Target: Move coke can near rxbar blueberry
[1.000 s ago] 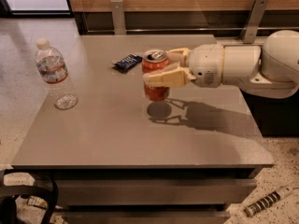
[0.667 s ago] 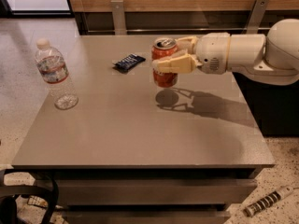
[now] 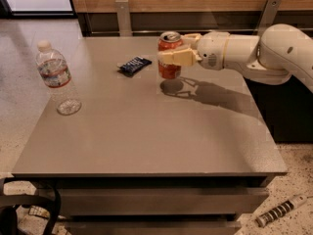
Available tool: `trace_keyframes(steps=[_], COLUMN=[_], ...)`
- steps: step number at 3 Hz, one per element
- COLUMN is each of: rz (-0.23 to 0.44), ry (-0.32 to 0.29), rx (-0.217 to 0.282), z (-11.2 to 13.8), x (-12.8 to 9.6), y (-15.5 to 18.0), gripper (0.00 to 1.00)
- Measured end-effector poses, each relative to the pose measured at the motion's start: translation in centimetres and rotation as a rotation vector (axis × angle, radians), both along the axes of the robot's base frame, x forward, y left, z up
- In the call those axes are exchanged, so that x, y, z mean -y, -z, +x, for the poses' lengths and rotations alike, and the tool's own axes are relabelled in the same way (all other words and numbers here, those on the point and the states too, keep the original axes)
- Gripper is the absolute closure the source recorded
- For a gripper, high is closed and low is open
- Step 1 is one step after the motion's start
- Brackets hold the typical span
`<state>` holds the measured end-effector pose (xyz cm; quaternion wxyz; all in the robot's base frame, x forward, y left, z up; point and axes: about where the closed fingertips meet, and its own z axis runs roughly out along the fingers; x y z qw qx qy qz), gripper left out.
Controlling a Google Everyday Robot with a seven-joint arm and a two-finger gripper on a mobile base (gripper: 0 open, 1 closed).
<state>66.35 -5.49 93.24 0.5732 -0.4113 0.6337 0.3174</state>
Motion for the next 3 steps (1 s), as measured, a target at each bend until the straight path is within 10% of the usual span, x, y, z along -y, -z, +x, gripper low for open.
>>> trace_keyframes(steps=[3], rz=[0.004], ry=[0.085], rx=[-0.077], z=[5.9], x=[-3.5], y=[5.2], gripper=[1.00])
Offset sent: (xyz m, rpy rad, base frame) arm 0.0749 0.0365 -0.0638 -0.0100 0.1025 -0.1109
